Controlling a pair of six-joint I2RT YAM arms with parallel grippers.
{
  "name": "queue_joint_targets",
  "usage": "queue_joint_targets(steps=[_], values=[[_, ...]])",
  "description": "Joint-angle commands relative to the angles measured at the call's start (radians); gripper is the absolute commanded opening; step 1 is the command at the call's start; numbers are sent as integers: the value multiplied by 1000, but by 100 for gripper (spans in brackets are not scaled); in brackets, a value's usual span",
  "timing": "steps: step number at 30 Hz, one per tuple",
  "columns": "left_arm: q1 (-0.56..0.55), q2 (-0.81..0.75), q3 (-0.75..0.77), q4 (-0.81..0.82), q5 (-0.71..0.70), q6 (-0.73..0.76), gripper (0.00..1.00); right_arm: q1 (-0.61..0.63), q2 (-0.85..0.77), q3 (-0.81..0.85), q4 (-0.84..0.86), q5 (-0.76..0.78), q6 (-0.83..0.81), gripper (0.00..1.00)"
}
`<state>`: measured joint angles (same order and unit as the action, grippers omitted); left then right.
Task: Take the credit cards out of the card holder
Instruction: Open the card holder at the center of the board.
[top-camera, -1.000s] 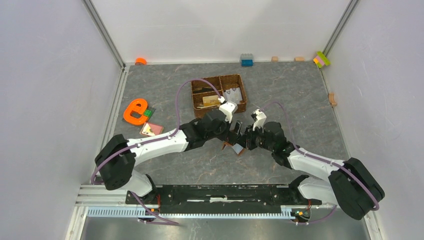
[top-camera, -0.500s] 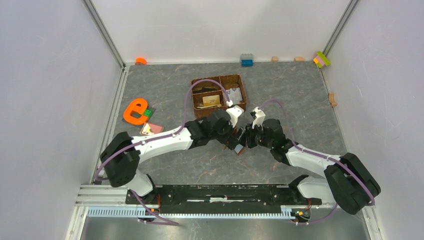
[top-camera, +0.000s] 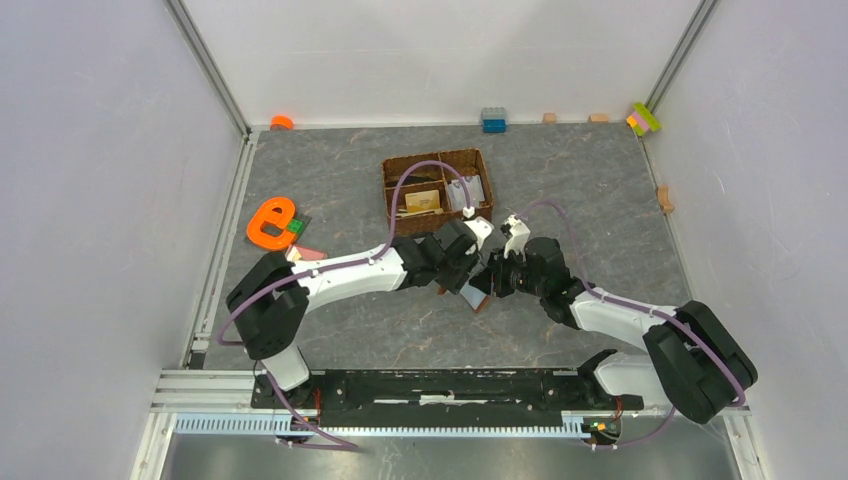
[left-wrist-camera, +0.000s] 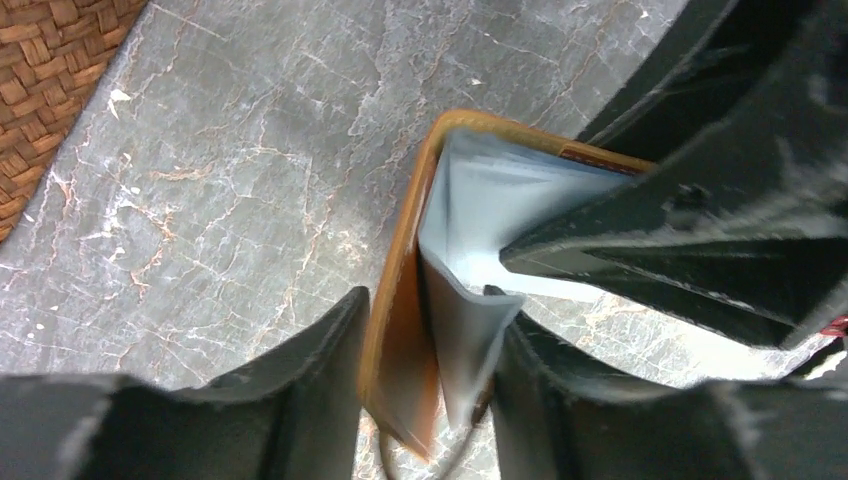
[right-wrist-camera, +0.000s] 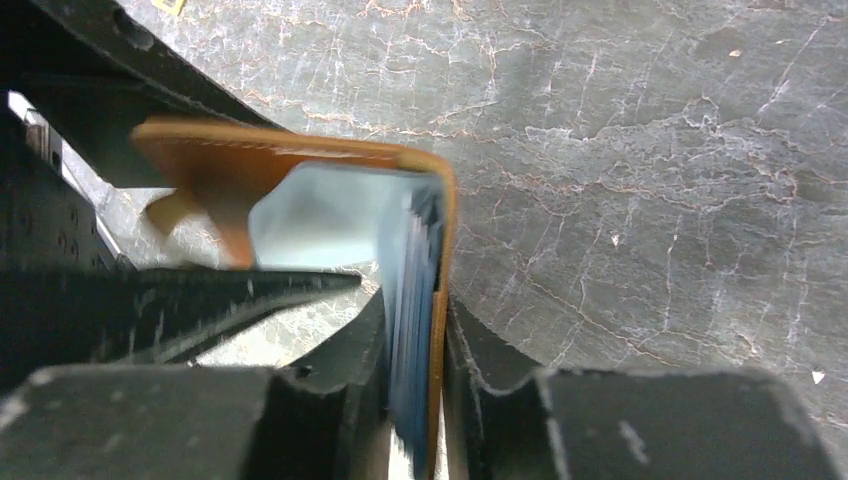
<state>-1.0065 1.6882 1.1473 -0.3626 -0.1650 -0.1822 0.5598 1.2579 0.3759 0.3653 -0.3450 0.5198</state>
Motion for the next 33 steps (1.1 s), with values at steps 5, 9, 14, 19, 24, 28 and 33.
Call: queue_joint_targets(steps=[5,9,14,19,24,28,33], values=[[112,2,16,30,221,-112,29,-4,-3,35,49,-28,-15,52],[210,51,1,59,408,-196,24,-5,6,31,59,-47,-24,66],[276,128,3,75,514,-247,22,-5,18,26,74,-67,-26,70],[285,170,22,50,498,-253,22,-5,23,25,75,-65,-21,72],[290,181,26,43,487,-252,21,-6,20,23,73,-29,-20,67],[290,186,29,41,488,-249,21,-14,-10,1,80,32,-12,54],[290,197,35,33,495,-247,21,-28,-19,-11,83,57,-10,34]])
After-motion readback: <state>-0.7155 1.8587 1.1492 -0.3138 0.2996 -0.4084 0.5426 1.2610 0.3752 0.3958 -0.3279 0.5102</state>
